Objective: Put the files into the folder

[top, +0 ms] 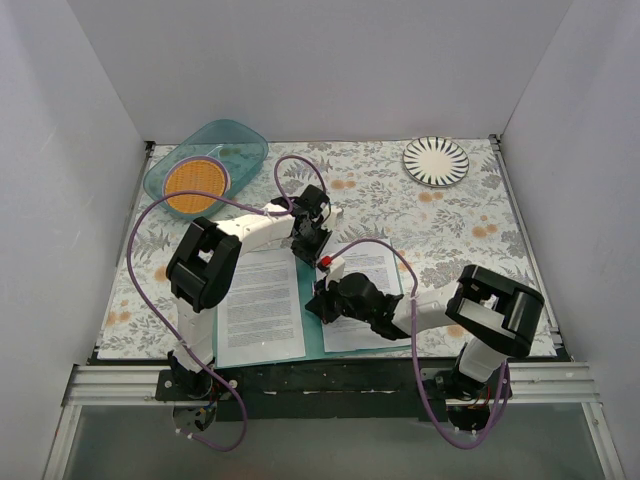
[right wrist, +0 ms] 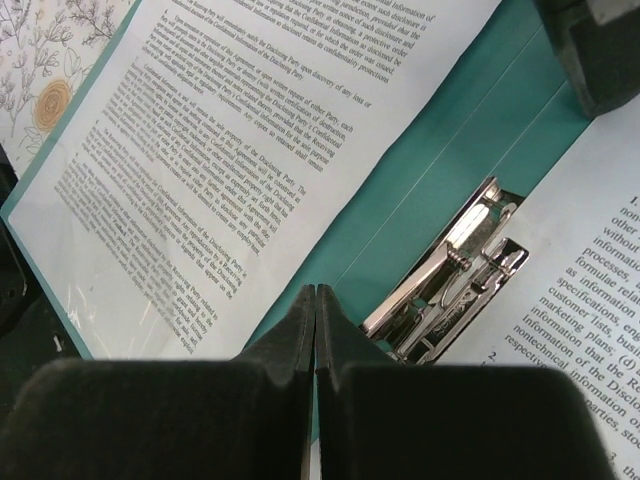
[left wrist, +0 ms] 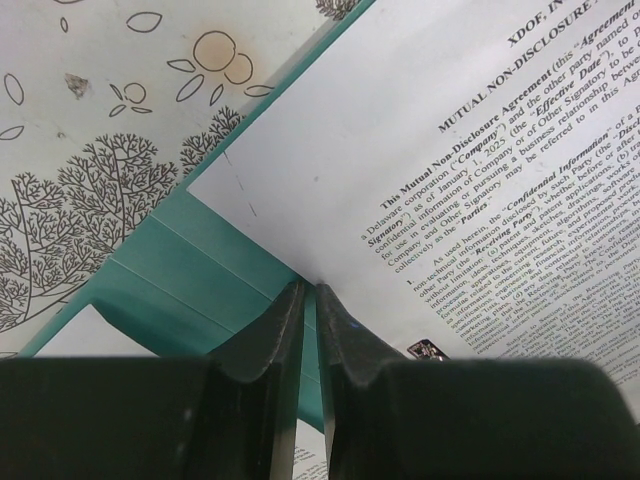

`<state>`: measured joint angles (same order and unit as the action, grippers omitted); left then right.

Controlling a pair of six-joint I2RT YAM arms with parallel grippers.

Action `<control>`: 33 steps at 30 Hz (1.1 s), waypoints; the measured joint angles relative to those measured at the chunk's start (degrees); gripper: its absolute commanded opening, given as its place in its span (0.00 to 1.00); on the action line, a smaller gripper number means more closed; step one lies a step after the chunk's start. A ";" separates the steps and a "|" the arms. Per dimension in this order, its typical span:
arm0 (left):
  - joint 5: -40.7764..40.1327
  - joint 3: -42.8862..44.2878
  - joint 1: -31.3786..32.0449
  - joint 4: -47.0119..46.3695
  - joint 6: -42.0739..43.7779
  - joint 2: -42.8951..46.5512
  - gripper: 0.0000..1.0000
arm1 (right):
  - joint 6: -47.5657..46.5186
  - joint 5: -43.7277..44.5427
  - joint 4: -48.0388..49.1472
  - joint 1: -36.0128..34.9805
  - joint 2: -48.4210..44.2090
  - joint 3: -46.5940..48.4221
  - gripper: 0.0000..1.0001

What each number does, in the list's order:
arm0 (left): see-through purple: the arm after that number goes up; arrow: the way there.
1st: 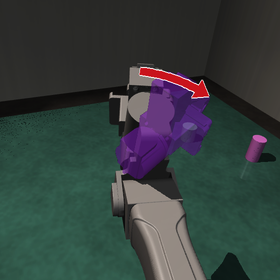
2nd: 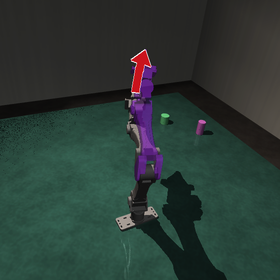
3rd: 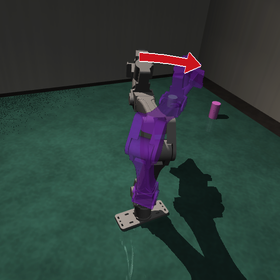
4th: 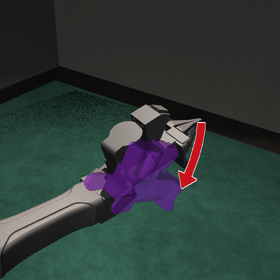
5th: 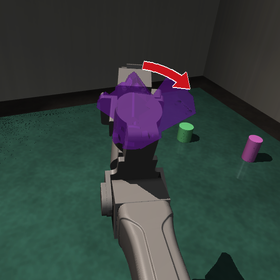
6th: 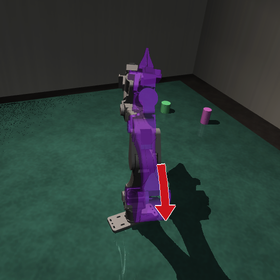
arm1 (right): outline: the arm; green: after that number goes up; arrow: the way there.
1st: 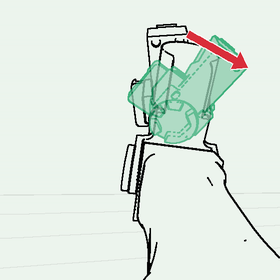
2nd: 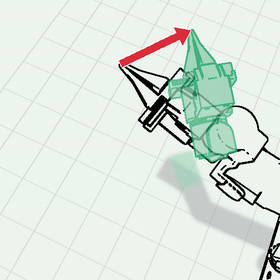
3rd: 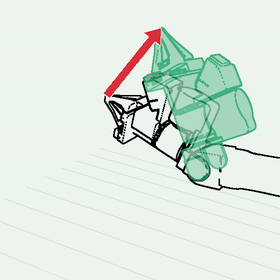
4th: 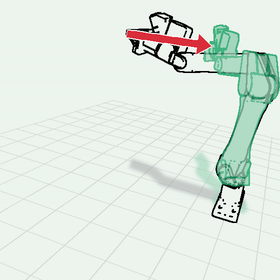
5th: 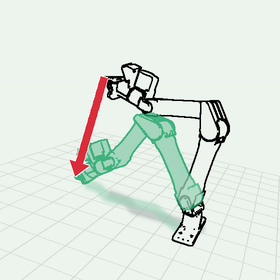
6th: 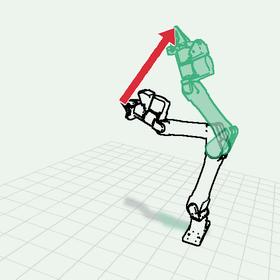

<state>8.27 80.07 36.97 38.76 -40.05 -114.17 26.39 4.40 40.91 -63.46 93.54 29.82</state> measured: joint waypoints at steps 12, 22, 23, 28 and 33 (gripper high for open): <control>1.27 -0.09 -0.74 -0.07 0.17 -0.09 0.10 | 4.24 -2.56 7.80 0.74 2.10 -3.82 0.01; 1.86 0.35 -0.85 0.28 0.17 -0.48 0.10 | 6.86 -8.48 13.60 4.70 4.46 -5.38 0.01; 1.90 0.42 -0.85 0.31 0.15 -0.50 0.10 | 6.99 -9.05 14.01 5.27 4.46 -5.53 0.01; 2.19 0.76 -0.85 0.66 0.15 -0.70 0.10 | 7.91 -11.04 16.72 7.65 5.51 -5.70 0.01; 2.21 1.33 -0.87 1.31 0.15 -1.01 0.10 | 8.13 -12.07 18.40 8.22 6.38 -5.73 0.01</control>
<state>10.48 81.41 36.10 40.07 -39.90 -115.18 34.52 -7.66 59.31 -55.24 99.92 24.10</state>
